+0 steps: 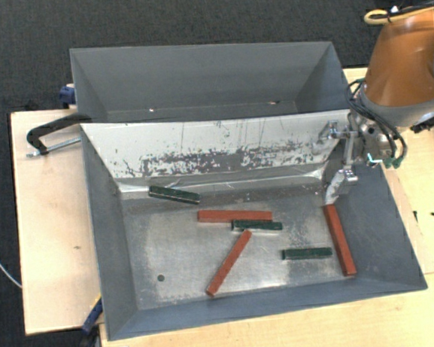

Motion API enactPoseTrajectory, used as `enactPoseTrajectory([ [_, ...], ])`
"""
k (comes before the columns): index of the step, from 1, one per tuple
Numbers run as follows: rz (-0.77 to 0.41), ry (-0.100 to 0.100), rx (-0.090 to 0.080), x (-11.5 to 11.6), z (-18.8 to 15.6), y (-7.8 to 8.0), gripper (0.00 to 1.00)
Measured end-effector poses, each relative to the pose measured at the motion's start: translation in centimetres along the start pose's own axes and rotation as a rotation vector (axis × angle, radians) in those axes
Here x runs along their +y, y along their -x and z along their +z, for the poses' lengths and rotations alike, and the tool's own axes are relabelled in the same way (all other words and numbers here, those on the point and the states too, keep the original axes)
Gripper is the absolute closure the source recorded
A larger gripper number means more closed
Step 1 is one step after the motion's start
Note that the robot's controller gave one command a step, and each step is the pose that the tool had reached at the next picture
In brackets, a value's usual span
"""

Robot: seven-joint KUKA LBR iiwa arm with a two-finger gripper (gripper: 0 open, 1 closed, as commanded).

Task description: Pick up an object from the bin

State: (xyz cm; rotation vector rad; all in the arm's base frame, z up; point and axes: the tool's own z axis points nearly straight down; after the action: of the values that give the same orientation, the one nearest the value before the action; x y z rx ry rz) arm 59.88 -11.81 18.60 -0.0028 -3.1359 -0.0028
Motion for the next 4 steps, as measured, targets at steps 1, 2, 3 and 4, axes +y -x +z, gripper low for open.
enactPoseTrajectory([
  [1,-0.002,-0.001,-0.009,0.0,-0.5,0.2,0.0],
  [2,0.004,-0.002,-0.012,0.1,-0.3,0.1,0.0],
  [3,0.043,0.0,-0.004,0.2,4.0,-0.9,0.0],
  [4,0.002,-0.002,-0.013,1.3,9.8,-1.8,0.0],
])
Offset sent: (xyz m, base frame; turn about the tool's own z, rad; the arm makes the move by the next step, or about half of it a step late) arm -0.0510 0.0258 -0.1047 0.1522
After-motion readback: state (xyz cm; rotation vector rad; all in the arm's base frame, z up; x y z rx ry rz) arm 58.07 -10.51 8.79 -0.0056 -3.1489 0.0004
